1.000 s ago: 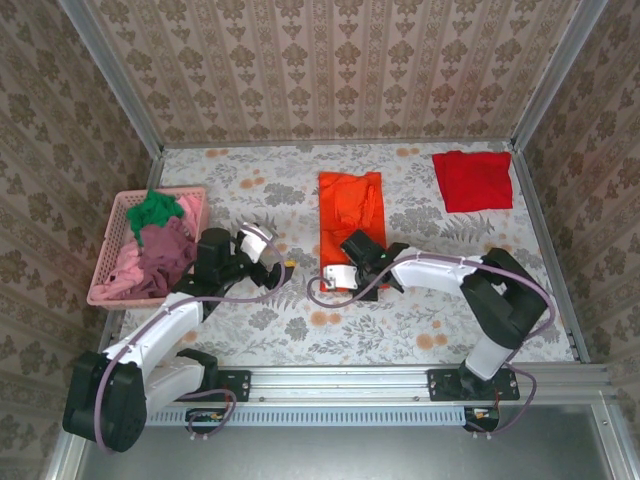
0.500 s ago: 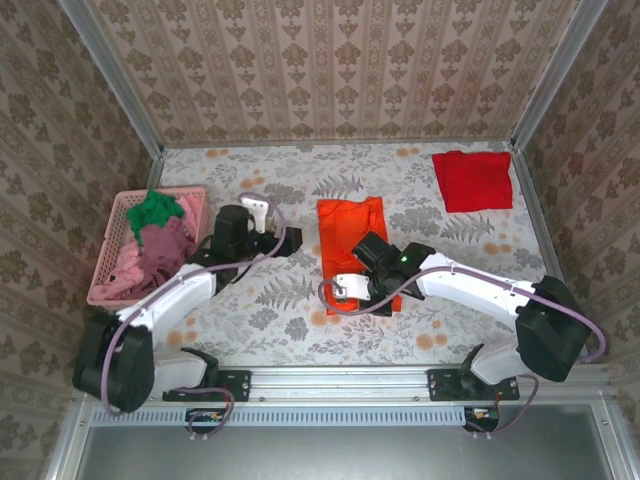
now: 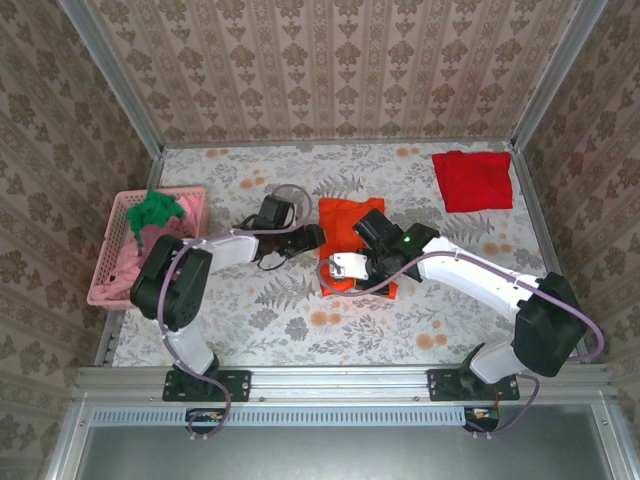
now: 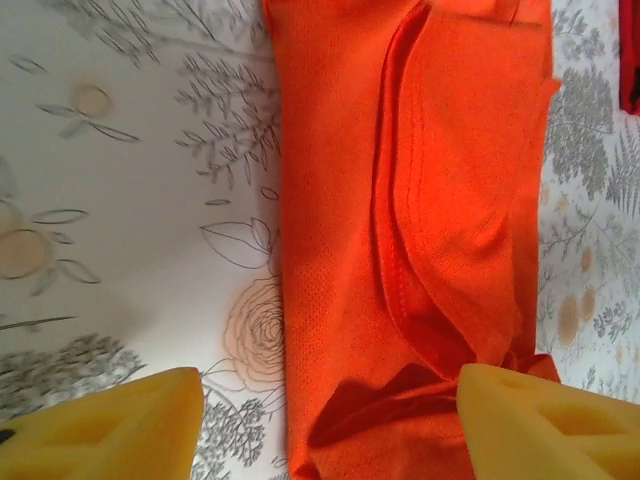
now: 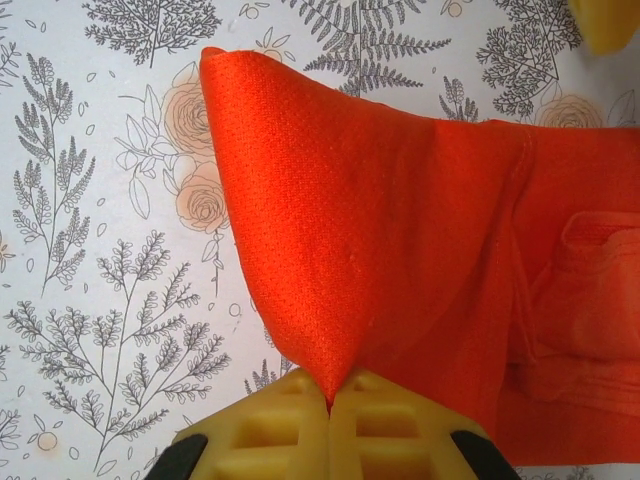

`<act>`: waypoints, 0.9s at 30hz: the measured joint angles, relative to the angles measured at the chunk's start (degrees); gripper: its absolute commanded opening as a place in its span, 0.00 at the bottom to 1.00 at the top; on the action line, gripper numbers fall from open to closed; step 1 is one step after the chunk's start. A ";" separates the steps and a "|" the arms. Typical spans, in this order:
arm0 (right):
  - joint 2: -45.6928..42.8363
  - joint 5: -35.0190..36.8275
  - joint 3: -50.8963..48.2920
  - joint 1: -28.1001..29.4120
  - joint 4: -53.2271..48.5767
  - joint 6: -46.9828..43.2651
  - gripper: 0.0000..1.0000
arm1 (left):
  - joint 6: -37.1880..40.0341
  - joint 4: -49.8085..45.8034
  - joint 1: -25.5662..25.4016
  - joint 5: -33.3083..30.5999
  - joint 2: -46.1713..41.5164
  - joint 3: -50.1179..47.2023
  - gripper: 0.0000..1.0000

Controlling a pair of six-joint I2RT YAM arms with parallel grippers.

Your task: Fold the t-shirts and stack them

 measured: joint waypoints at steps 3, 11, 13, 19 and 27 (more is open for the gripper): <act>0.48 -0.04 0.33 -0.22 -0.13 -0.26 0.00 | -0.63 0.98 -0.02 0.96 3.85 2.08 0.49; 0.52 -0.24 0.33 -1.16 -0.22 -0.42 0.00 | -0.44 0.96 0.48 1.90 11.69 9.73 0.23; 0.55 -0.24 0.33 -1.60 -0.22 -0.42 0.00 | -0.85 0.87 0.83 2.14 12.20 9.97 0.13; 0.59 -0.24 0.46 -2.19 -0.28 -1.03 0.00 | -0.83 1.60 1.18 2.97 13.18 10.05 0.00; 5.11 0.13 7.78 -4.35 -1.84 -3.96 0.00 | -0.76 1.95 1.66 4.15 13.57 9.99 0.00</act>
